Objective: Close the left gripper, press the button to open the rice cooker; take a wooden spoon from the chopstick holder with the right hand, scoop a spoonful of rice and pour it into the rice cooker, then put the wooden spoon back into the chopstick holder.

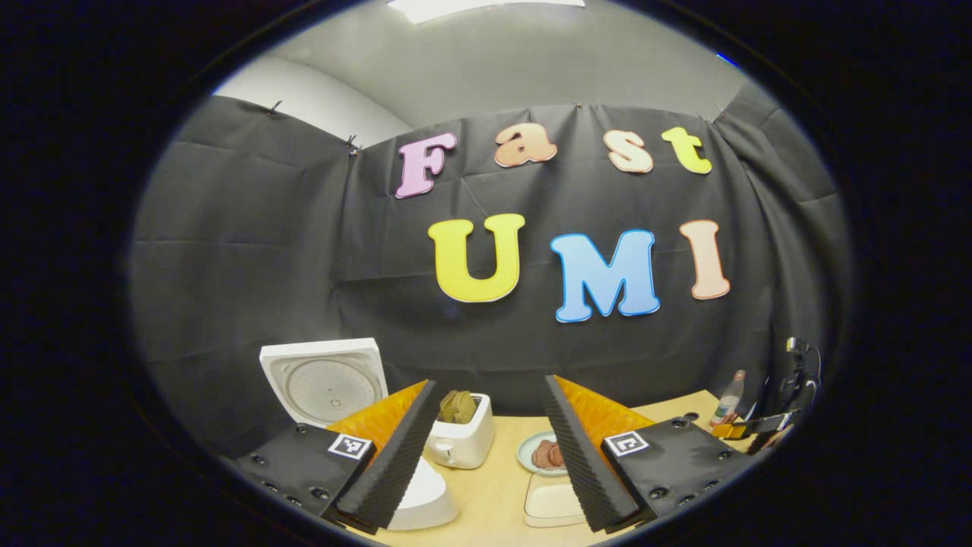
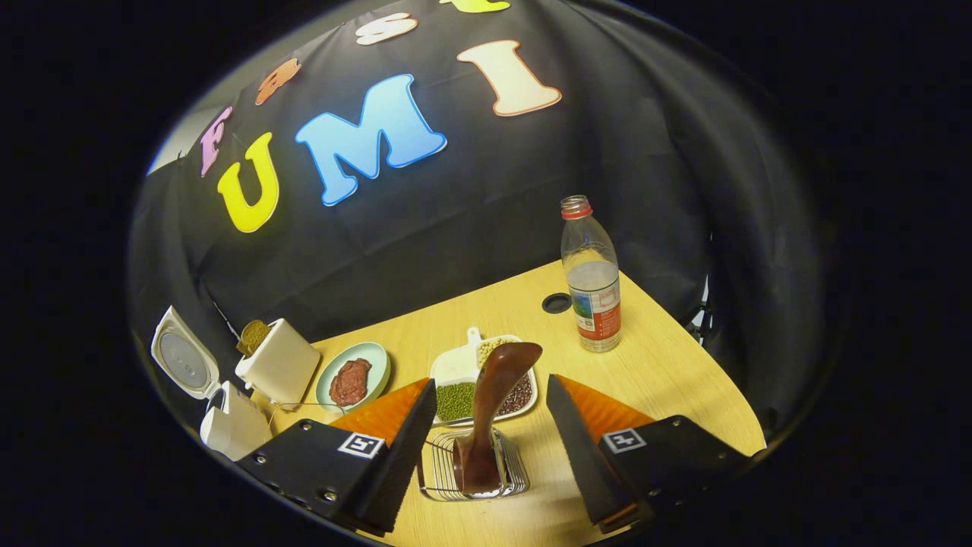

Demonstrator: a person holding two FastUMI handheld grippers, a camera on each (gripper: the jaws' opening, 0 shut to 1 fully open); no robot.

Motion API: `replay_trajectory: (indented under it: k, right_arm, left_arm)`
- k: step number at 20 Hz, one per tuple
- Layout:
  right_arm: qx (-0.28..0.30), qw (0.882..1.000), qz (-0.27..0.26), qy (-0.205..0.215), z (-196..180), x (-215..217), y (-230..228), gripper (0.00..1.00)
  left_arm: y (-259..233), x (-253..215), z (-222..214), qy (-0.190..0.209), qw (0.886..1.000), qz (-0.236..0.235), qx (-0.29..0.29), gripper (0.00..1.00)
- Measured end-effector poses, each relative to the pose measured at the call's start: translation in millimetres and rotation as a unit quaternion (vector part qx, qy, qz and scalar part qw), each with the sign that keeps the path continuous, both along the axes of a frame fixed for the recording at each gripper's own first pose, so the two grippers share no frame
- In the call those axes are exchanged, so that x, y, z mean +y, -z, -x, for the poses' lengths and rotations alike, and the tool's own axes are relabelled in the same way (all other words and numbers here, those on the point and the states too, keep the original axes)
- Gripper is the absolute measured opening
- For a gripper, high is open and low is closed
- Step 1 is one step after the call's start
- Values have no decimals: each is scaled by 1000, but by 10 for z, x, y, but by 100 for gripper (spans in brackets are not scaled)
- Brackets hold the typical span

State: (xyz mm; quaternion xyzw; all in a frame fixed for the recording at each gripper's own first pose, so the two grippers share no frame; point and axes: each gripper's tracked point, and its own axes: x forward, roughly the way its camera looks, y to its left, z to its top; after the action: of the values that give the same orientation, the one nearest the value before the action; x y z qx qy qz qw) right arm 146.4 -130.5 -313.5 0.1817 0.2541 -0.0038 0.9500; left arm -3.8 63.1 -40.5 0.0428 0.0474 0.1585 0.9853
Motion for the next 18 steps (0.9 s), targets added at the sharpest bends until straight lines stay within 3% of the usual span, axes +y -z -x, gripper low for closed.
replay_trajectory:
  k: [3,5,6,7,9,11,12,13,14,15,18]
  right_arm:
    - [-2,1000,-10,5,-106,-66,57,71]
    - [-8,999,-36,-13,-147,16,56,48]
    - [-8,999,-48,-22,-114,53,38,29]
    - [-9,998,-58,-24,-118,63,2,28]
    - [-7,998,-65,-14,-83,85,-23,15]
    - [-2,998,-55,7,-44,117,-54,5]
    - [-8,999,-49,13,-18,132,-110,5]
    - [-16,999,-44,17,-5,155,-212,5]
    - [-25,999,-42,17,-8,184,-299,5]
    - [-36,999,-35,19,0,199,-413,5]
    - [-60,998,-2,26,27,253,-712,5]
  left_arm:
    - [156,-70,55,-4,1000,2,23,97]
    - [176,-126,91,-6,1000,-2,26,91]
    - [194,-154,102,-4,1000,-3,29,87]
    - [218,-179,98,1,1000,-5,31,87]
    - [236,-190,59,13,999,-13,34,92]
    - [209,-167,30,24,999,-11,33,87]
    - [190,-147,12,31,999,-4,29,92]
    - [178,-114,1,36,999,1,24,87]
    - [158,-71,-16,41,999,5,22,92]
    - [169,-37,-37,46,999,9,20,87]
    - [170,41,-73,62,998,21,13,87]
